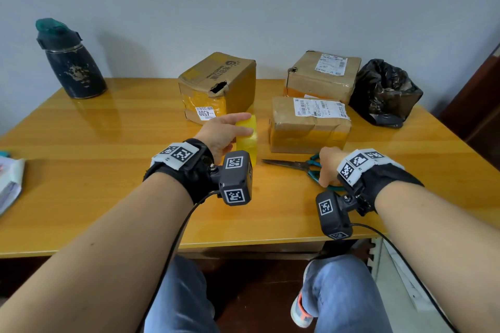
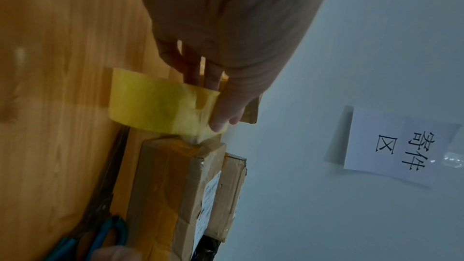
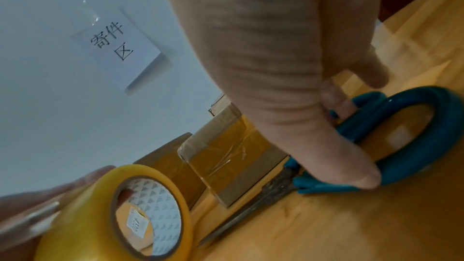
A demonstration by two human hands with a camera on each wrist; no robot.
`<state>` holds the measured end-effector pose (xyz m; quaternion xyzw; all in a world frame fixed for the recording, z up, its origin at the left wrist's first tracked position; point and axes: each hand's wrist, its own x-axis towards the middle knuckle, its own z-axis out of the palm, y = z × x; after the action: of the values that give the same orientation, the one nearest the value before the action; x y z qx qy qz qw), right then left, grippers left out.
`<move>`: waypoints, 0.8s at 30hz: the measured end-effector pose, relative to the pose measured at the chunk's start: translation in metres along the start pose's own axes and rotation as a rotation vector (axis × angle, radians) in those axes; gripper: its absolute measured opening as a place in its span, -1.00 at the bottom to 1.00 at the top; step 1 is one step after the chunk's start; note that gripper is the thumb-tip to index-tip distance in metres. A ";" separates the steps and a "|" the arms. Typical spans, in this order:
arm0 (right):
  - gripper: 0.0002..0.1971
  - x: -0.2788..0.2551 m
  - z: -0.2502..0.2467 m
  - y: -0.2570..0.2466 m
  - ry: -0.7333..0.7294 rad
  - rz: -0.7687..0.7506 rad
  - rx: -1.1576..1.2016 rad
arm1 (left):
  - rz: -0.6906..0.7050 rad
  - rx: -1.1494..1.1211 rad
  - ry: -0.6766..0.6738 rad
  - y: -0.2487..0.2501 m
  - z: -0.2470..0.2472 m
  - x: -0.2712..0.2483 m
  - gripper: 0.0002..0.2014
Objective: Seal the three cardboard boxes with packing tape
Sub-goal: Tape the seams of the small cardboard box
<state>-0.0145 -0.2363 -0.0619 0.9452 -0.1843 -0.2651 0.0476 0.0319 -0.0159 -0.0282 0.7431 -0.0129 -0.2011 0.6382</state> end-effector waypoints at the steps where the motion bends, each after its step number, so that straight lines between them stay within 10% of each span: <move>1: -0.73 -0.001 0.001 0.000 0.025 -0.016 0.028 | -0.010 0.004 -0.009 0.001 -0.001 0.000 -0.59; 13: -0.87 -0.013 0.010 0.019 0.057 -0.141 0.254 | -0.193 -0.170 -0.151 0.014 -0.004 -0.003 -0.58; 18: -0.43 -0.022 0.010 0.028 0.266 -0.202 0.525 | -0.207 -0.238 -0.151 0.009 -0.005 0.003 -0.57; 24: -0.37 -0.031 0.008 0.028 0.466 -0.275 0.538 | -0.216 -0.228 -0.172 0.012 -0.004 0.003 -0.58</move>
<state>-0.0522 -0.2508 -0.0487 0.9748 -0.1028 0.0110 -0.1978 0.0391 -0.0148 -0.0175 0.6429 0.0352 -0.3315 0.6896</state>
